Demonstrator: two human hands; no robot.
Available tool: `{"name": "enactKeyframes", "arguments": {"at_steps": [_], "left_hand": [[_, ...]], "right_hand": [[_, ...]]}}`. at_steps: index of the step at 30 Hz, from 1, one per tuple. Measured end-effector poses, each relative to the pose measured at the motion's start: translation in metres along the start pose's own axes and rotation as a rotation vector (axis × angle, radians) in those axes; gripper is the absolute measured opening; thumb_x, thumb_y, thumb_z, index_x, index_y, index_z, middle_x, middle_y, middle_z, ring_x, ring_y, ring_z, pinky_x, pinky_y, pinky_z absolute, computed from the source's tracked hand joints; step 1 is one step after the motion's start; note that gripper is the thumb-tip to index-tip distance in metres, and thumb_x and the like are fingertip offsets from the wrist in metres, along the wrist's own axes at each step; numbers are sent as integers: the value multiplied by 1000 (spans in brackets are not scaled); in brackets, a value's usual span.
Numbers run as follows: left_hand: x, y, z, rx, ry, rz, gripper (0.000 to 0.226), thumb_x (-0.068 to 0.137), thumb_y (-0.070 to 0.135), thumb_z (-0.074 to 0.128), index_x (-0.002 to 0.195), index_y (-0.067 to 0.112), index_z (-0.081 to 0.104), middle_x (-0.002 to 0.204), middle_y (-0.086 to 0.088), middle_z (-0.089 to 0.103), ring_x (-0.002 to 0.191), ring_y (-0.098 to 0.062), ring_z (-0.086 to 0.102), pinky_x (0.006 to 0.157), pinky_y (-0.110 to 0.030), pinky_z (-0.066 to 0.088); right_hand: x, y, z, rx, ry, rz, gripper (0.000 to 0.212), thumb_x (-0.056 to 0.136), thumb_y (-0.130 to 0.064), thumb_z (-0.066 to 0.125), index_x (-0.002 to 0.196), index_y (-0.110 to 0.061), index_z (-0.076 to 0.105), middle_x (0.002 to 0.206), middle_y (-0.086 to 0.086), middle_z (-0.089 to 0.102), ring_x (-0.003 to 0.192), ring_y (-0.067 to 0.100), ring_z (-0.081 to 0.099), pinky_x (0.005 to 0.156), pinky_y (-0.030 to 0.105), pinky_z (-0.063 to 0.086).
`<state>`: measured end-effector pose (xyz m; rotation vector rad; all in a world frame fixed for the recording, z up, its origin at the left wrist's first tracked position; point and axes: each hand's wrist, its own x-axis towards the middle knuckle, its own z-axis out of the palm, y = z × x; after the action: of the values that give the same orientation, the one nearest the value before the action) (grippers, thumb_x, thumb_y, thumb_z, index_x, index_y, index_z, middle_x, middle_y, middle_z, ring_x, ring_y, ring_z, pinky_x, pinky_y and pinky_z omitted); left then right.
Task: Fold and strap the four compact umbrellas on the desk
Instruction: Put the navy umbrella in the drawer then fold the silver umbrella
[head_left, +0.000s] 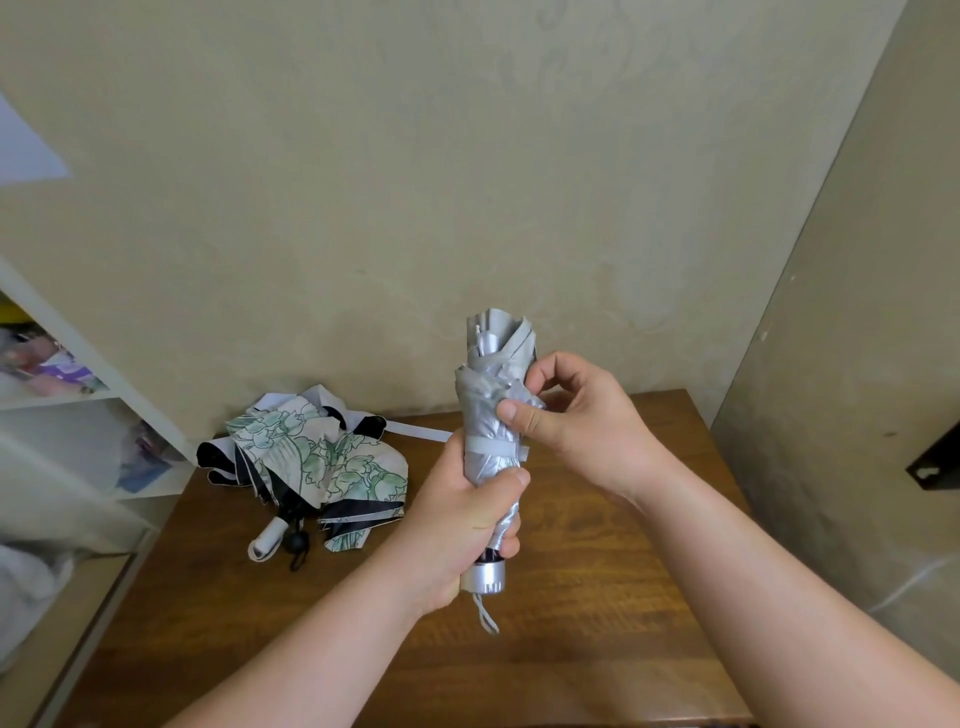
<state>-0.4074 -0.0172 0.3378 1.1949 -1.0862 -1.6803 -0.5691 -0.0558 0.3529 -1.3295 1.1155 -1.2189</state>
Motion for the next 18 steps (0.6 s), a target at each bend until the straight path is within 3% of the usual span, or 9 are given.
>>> {"name": "enactKeyframes", "arguments": {"at_steps": [3, 6, 9, 13, 15, 18], "left_hand": [[5, -6, 0, 144, 121, 94, 29, 94, 12, 70, 115, 27, 56, 72, -1, 58, 57, -18, 54, 52, -34, 46], [9, -12, -3, 291, 220, 172, 35, 88, 20, 74, 110, 37, 55, 76, -4, 64, 59, -19, 62, 55, -36, 53], [11, -14, -4, 367, 245, 196, 37, 85, 24, 76, 108, 43, 54, 81, -3, 68, 61, -18, 65, 56, -37, 56], [9, -7, -2, 281, 172, 127, 37, 86, 19, 77, 113, 37, 59, 83, -1, 67, 62, -17, 62, 57, -34, 54], [8, -5, -1, 214, 111, 80, 37, 88, 14, 76, 115, 34, 60, 79, 0, 64, 60, -17, 57, 55, -33, 50], [7, -6, 2, 95, 27, 23, 35, 91, 10, 74, 117, 28, 59, 77, 1, 60, 59, -16, 53, 53, -33, 46]], "right_hand": [[0, -4, 0, -276, 81, -39, 38, 76, -47, 89, 85, -22, 63, 93, -1, 69, 81, 16, 63, 74, 34, 54], [5, -2, 2, -487, 169, -77, 36, 76, -55, 85, 80, -27, 63, 99, -9, 61, 91, 8, 60, 77, 25, 48], [11, 0, 0, -556, 169, -82, 28, 81, -47, 85, 75, -27, 65, 97, -9, 60, 88, 6, 60, 76, 25, 48], [20, 12, -9, -282, 119, 4, 22, 89, -22, 82, 72, -18, 69, 87, -3, 67, 73, 11, 58, 74, 29, 48], [21, 23, -12, -131, 83, 18, 21, 90, -14, 81, 72, -15, 69, 82, -1, 67, 74, 11, 59, 77, 33, 49], [18, 36, -11, -120, 109, -12, 23, 89, -11, 81, 72, -20, 69, 89, 2, 67, 79, 9, 62, 84, 35, 51]]}}
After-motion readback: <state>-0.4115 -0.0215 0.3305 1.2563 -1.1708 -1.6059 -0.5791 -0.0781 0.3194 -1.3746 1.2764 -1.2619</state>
